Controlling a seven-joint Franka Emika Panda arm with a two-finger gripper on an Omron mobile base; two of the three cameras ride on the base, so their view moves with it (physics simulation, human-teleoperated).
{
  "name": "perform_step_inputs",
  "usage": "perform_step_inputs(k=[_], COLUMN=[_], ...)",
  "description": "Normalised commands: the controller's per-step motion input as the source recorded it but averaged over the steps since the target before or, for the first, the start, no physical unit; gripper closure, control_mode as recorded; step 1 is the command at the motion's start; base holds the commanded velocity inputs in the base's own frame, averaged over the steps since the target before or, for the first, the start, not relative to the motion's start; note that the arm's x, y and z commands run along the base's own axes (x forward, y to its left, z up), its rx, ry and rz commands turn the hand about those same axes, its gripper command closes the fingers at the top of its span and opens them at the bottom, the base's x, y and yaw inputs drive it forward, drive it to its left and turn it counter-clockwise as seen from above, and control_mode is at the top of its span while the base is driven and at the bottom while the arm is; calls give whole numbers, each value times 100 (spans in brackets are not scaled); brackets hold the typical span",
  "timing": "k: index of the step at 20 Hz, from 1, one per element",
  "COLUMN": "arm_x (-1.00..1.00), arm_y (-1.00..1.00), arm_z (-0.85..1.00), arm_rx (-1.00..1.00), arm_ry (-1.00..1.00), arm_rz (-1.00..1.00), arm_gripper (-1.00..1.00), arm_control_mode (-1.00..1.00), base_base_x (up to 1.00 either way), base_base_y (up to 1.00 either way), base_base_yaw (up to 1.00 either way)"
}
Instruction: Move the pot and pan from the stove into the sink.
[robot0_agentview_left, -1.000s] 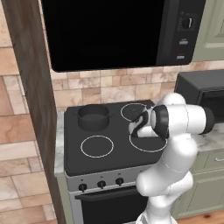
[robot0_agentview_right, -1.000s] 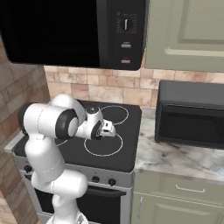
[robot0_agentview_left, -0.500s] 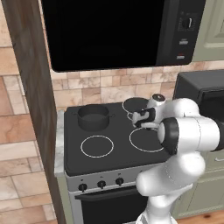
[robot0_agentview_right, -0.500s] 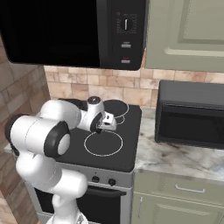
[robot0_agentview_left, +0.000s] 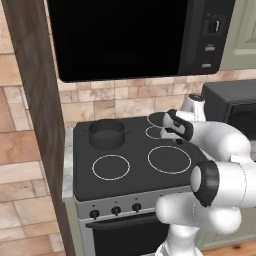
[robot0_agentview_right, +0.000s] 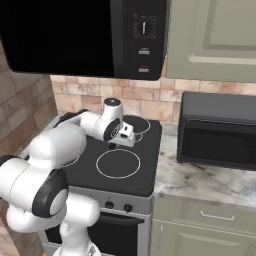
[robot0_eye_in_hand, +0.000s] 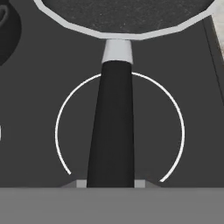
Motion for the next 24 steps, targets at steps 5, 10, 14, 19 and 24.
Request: perform_step_inputs(k=[5,10,14,19,24], arm_x=[-85,-95,-100,-99,-91], arm_y=[-16,-14,-6,0,0], arm_z=[45,32,21,20,10], arm_rx=[5,2,0,-3,-10], arm_ry=[7,4,0,-1,-11], arm_rz=[-5,-3,0,2,8], arm_gripper=[100,100,100,100,100], arm_control_mode=[-100,-100,-100,-100,-100], base_base_x=[0,0,0,0,0], base_base_y=[0,0,0,0,0], base_base_yaw=[0,0,0,0,0])
